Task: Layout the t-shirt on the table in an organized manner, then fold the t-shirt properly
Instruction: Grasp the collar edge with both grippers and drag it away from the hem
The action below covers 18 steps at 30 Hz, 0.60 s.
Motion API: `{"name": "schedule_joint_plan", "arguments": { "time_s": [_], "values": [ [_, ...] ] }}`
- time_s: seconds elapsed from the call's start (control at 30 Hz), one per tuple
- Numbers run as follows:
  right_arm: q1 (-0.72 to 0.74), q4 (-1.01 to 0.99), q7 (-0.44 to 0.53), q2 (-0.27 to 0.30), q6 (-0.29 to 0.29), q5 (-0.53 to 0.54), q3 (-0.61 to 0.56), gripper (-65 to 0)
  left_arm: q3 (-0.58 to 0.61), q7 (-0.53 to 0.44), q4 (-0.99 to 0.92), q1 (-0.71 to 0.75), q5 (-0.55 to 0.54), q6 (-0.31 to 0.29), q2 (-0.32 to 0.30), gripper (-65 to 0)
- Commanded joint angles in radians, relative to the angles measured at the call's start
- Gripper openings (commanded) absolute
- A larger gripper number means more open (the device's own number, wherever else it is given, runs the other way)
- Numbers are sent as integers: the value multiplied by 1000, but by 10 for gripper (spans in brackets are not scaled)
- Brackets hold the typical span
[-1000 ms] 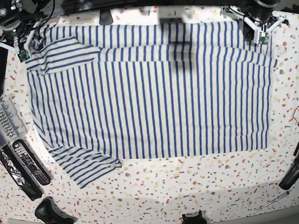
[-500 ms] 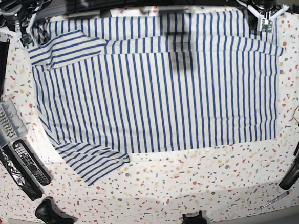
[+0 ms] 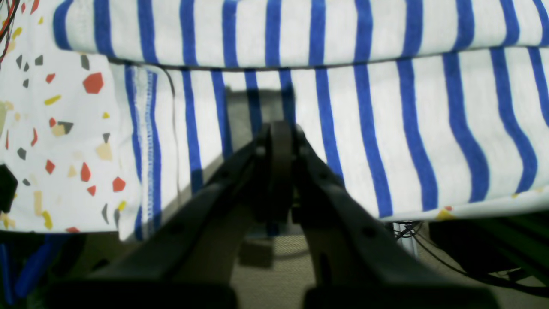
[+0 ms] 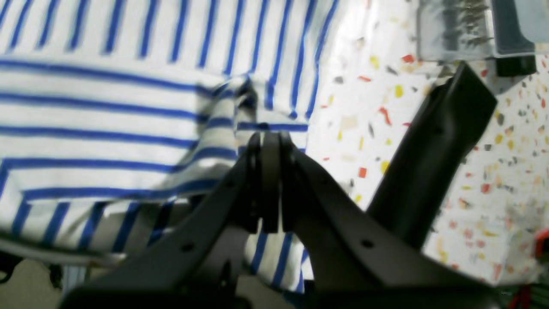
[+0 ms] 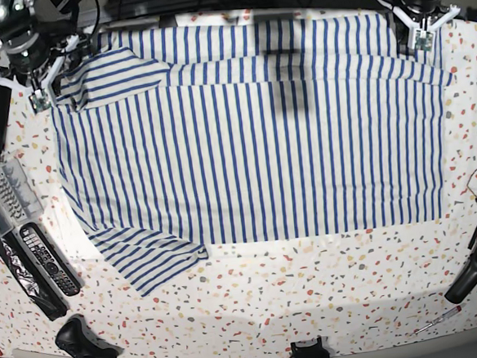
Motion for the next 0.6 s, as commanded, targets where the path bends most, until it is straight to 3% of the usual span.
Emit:
{"name": "schedule_joint_plan", "arguments": {
  "time_s": [0.0,0.23,0.57],
  "values": [
    [0,-10,8,11,0,1,8,-650,0,21,8,15,0,-7,-6,-650],
    [-20,-114,-5,11,2,-7,9,-650,0,21,8,15,26,-7,-6,-650],
    [-126,-116,-7,11,1,-60,9,-650,0,71,8,18,63,-7,-6,-650]
  ]
}}
